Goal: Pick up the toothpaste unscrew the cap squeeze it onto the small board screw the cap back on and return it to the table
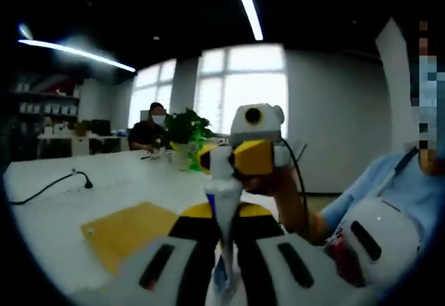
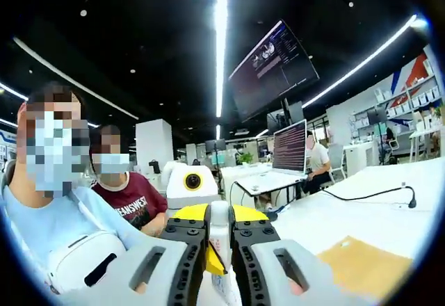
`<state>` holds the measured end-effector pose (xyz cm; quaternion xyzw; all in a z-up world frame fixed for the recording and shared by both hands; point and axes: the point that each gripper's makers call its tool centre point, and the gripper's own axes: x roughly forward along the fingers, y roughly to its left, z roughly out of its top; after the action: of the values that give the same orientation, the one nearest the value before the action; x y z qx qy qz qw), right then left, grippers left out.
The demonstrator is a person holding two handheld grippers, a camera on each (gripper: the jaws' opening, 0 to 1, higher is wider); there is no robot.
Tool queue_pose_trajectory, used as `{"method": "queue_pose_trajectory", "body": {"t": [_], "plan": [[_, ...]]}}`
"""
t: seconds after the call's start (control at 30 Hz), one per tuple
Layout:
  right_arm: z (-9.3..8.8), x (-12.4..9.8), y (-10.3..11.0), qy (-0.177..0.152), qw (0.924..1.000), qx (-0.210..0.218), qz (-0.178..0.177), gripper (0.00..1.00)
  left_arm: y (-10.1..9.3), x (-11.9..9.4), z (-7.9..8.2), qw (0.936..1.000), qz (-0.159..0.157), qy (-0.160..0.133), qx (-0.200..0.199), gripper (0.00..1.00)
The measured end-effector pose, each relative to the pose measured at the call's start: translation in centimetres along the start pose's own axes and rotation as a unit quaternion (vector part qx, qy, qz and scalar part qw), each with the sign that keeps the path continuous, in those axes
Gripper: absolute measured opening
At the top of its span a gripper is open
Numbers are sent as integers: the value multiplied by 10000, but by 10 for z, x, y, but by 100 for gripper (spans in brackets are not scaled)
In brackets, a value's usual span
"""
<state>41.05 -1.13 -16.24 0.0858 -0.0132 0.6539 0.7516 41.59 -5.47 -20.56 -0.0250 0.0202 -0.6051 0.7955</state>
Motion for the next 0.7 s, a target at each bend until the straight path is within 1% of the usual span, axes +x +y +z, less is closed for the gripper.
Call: {"method": "queue_pose_trajectory", "body": {"t": [0.07,0.1,0.2,0.23,0.3,0.43,0.47,0.53,0.57,0.63,0.7], "plan": [[0,2,1,16,10000,-18,-36,9,-1,-1,1,10000,77,22,38,7],[1,2,1,-17,9999,-33,-114,9,0,-2,2,9999,162,25,-19,7],[6,4,1,-161,9994,62,-299,9,2,-4,8,9993,350,-114,-74,7],[8,4,2,-169,9992,41,-353,9,1,-4,10,9992,377,-137,-81,7],[11,4,0,-202,9979,-178,-587,9,2,-3,13,9985,499,-206,-123,7],[13,1,-8,-98,9928,-490,-1085,9,9,1,12,9966,789,-197,-116,7],[13,1,-8,-102,9922,-501,-1140,9,10,2,11,9963,833,-201,-107,7],[10,-2,-14,-96,9900,-344,-1367,9,12,4,10,9956,915,-168,-78,7],[10,-2,-15,-135,9890,-307,-1441,9,14,4,8,9950,982,-144,-59,7],[13,-1,-19,-267,9862,-326,-1599,9,19,6,12,9921,1226,-266,18,7],[17,-2,-22,-351,9824,-387,-1792,9,21,8,15,9908,1313,-335,-4,7]]}}
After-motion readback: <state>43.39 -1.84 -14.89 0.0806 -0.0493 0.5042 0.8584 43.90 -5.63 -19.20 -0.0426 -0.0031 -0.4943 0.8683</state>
